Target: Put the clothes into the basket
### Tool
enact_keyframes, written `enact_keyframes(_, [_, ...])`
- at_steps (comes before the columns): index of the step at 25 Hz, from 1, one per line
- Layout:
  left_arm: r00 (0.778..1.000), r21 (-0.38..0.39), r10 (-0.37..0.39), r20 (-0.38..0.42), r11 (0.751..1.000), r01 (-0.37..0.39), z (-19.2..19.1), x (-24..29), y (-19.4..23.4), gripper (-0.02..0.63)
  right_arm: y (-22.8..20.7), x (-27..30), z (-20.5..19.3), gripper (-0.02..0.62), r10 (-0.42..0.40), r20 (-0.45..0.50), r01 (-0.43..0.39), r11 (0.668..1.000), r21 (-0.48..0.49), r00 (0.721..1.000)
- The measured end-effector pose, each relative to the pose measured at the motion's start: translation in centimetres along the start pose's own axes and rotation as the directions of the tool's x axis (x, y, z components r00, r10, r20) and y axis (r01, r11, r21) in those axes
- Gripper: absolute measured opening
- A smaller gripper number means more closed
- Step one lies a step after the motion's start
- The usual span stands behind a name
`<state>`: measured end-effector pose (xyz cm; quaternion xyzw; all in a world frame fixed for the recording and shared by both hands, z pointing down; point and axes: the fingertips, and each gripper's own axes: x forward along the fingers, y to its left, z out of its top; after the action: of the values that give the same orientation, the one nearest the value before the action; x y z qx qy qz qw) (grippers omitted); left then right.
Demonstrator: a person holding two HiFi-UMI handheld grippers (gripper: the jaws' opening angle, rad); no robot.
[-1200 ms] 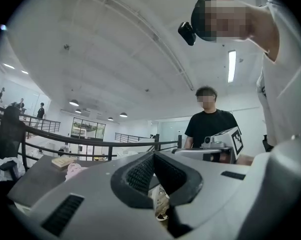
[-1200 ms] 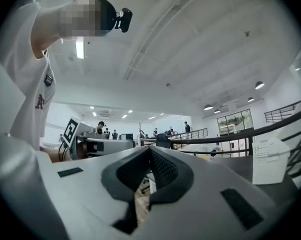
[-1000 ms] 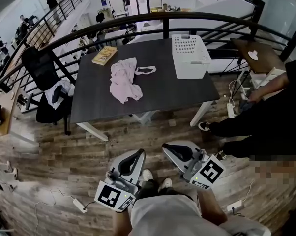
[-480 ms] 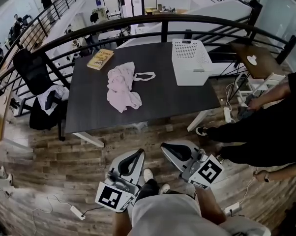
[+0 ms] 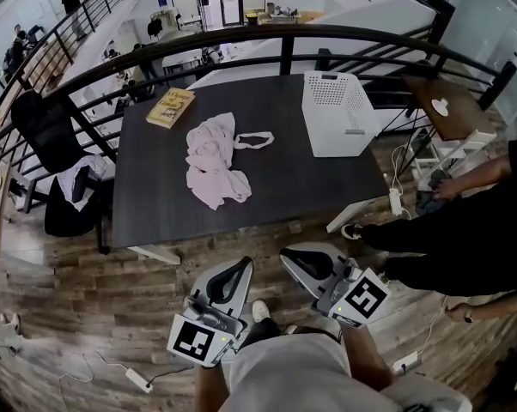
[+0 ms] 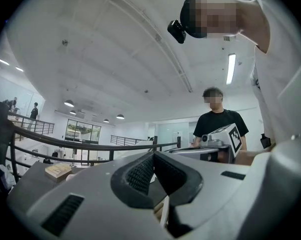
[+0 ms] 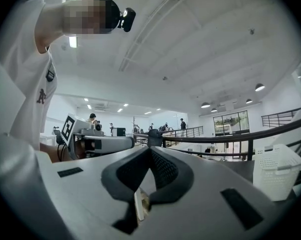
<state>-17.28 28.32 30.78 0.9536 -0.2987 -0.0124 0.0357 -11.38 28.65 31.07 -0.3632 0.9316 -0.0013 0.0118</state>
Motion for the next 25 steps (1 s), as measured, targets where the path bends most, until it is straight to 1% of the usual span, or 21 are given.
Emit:
enact_keyframes(5, [1.000,-0.015,-0.019,-0.021,1.000,0.019,-0.3,1.4,2.3,0.003,-1.8,1.8,-0.3,0.015,-0.025,-0.011,0.025,1.000,-0.002,1.000])
enact_keyframes(8, [0.999,-0.025,-0.022,-0.026,0.999,0.022,-0.5,2.1,3.3,0.003,-2.7,2.7,-0.4,0.015,-0.029,-0.030,0.030,0.999,0.025,0.999])
enact_keyframes(10, [0.999,-0.030,-0.021,-0.032,0.999,0.020,-0.7,2.7,4.0,0.003,-3.5,3.1,-0.6,0.015,-0.027,-0.032,0.028,0.999,0.020,0.999])
enact_keyframes(14, [0.999,-0.037,-0.007,-0.039,0.999,0.006,-1.1,4.3,5.1,0.003,-5.3,3.9,-1.1,0.015,-0.008,-0.036,0.009,1.000,0.006,0.999])
enact_keyframes(18, [0.999,-0.041,0.016,-0.032,0.999,-0.017,-1.1,6.5,6.4,0.003,-7.7,4.9,-1.2,0.016,0.022,-0.033,-0.021,0.999,0.026,0.999])
enact_keyframes(22, [0.998,-0.040,0.042,-0.037,0.998,-0.044,-1.4,8.7,7.7,0.003,-10.3,5.9,-1.7,0.017,0.059,-0.032,-0.058,0.998,0.021,0.998])
enact_keyframes(25, [0.997,-0.040,0.061,-0.040,0.997,-0.062,-1.6,10.1,8.6,0.003,-11.8,6.7,-1.7,0.016,0.081,-0.038,-0.079,0.995,0.059,0.996])
